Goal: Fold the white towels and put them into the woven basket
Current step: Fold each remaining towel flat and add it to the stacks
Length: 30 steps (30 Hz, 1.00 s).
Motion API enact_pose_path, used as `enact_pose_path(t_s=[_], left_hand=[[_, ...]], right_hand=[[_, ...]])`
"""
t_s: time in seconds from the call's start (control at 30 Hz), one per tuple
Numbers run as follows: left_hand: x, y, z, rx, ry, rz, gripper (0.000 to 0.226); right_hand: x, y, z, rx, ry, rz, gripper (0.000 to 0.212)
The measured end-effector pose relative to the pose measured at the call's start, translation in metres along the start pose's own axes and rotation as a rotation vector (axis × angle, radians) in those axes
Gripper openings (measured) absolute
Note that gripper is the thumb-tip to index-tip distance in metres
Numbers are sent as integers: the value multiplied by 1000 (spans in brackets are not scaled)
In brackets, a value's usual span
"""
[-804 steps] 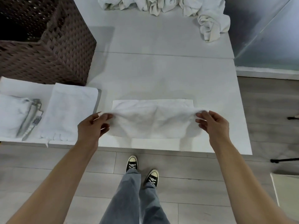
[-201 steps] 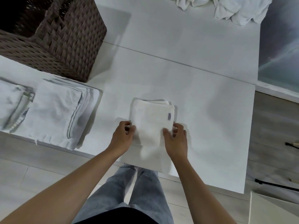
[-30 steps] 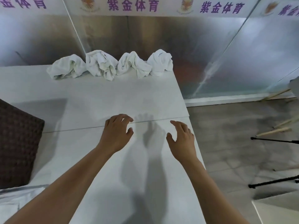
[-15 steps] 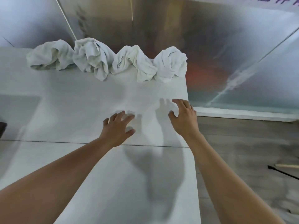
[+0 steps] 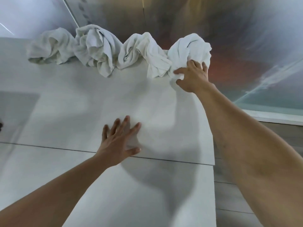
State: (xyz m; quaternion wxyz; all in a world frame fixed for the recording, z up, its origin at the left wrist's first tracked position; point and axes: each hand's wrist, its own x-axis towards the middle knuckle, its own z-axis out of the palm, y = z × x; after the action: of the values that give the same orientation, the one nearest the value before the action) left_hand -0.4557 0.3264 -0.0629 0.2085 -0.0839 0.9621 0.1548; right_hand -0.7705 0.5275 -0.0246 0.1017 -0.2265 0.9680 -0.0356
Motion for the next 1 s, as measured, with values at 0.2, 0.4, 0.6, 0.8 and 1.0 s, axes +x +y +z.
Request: enact_pose_path(t_s=[0.2, 0.4, 0.6, 0.8, 1.0], left_hand=[[-1, 3, -4, 6, -12, 4, 90], [-4, 7, -8, -15, -34, -7, 90], [-12, 19, -14, -53, -41, -49, 78], [-63, 34, -10, -598, 119, -50, 60], [-133, 34, 1, -750, 28, -221, 46]], right_hand=[[-31, 2, 1, 227, 165, 117, 24], [-130, -16, 18, 368, 115, 144, 16], [-225, -55, 52, 466, 185, 61, 13], [-295, -110, 69, 435, 251, -45, 10], [-369, -177, 82, 346, 68, -146, 10]])
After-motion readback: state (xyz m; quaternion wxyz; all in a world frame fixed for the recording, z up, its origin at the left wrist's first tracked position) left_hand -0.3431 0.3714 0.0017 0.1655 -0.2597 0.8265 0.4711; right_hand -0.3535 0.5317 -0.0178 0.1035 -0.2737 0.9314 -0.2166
